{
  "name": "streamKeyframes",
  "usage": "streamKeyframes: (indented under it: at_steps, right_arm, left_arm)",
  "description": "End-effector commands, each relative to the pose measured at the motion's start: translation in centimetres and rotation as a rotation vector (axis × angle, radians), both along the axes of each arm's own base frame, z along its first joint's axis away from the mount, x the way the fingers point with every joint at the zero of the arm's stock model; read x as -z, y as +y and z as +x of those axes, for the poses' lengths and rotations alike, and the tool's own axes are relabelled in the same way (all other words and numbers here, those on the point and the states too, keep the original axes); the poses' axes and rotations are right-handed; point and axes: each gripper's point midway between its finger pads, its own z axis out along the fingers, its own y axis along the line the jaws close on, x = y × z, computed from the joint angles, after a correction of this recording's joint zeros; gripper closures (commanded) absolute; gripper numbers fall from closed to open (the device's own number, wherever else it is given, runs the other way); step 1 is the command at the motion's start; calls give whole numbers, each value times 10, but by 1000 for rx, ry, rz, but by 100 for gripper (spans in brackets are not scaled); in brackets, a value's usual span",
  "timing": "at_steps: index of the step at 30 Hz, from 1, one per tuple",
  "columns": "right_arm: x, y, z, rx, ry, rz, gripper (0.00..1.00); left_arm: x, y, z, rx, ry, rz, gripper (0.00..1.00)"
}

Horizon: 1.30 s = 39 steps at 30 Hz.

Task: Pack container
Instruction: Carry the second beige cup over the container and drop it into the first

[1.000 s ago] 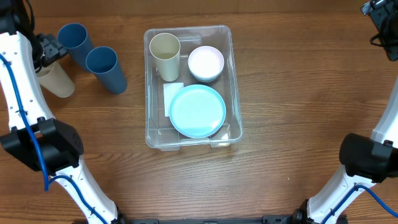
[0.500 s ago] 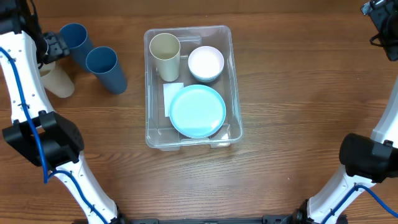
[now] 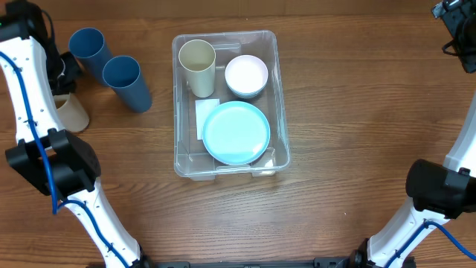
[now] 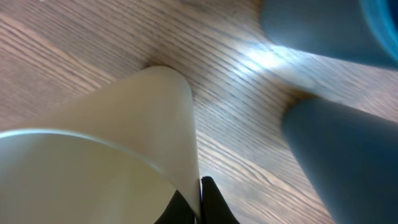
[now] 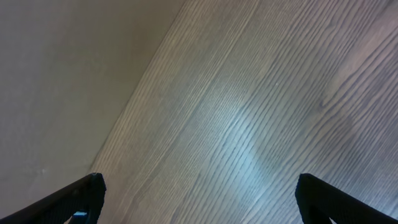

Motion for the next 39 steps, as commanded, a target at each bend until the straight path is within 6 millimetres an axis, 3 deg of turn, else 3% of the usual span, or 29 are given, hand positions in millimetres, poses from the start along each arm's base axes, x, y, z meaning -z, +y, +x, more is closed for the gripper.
streamKeyframes:
  at_steps: [1, 3, 8, 13, 17, 20, 26, 32, 39]
  right_arm:
    - [-6, 0, -1, 5, -18, -4, 0]
    - [-6, 0, -1, 5, -18, -4, 0]
    - [-6, 0, -1, 5, -18, -4, 0]
    - [-6, 0, -1, 5, -18, -4, 0]
    - [-6, 0, -1, 5, -18, -4, 0]
    - [-6, 0, -1, 4, -18, -5, 0]
    - [-6, 0, -1, 5, -18, -4, 0]
    - [-6, 0, -1, 5, -18, -4, 0]
    - [-6, 0, -1, 5, -18, -4, 0]
  left_arm:
    - [-124, -43, -11, 49, -273, 21, 96]
    - [-168, -76, -26, 139, -361, 50, 96]
    - [-242, -170, -44, 361, -574, 150, 96]
    - [-288, -253, -34, 491, -801, 124, 96]
    - [-312, -284, -26, 525, -926, 109, 96]
    - [-304, -289, -30, 546, -890, 104, 96]
    - [-257, -314, -40, 701, -711, 10, 96]
    - [-237, -334, -27, 741, -673, -8, 96]
    - [-173, -345, -2, 768, -498, 0, 96]
